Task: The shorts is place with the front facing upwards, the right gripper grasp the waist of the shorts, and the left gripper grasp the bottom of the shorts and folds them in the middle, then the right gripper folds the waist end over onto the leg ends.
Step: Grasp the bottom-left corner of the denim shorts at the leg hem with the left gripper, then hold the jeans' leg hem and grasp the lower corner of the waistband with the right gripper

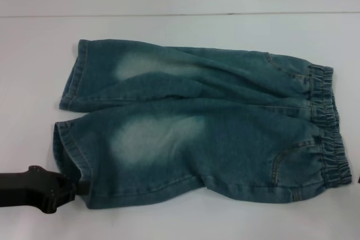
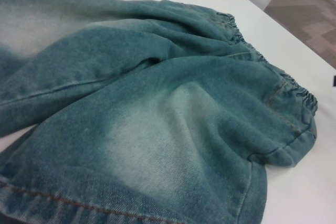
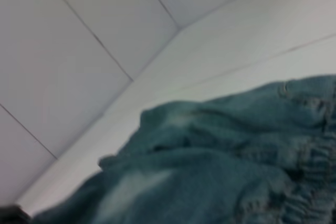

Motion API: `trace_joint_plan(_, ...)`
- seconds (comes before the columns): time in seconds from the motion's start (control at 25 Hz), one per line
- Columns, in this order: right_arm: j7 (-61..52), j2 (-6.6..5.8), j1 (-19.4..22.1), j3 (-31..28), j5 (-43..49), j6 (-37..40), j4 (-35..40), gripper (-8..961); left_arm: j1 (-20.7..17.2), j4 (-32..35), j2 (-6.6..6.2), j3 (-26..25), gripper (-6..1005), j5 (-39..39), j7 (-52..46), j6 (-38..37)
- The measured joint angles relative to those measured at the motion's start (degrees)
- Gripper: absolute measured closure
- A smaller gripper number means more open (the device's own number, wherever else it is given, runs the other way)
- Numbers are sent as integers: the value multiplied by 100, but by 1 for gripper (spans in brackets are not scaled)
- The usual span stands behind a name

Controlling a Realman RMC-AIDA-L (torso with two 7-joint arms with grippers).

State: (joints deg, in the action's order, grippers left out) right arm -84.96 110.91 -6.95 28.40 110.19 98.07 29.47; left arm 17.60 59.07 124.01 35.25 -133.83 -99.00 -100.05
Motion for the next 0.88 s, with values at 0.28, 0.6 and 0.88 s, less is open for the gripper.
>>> trace_joint_plan(0.28, 64, 126, -148, -53, 214, -587, -25, 7, 24, 8, -7, -1, 965, 6, -4, -58)
trace_joint_plan(0.6, -3, 201, -358, -42, 361, -890, -56, 7, 42, -27, 0, 0, 965, 7, 1, -53)
trace_joint_plan(0.88, -349, 250, -651, -67, 931, -1027, -56, 10, 52, -45, 0, 8, 966, 7, 4, -51)
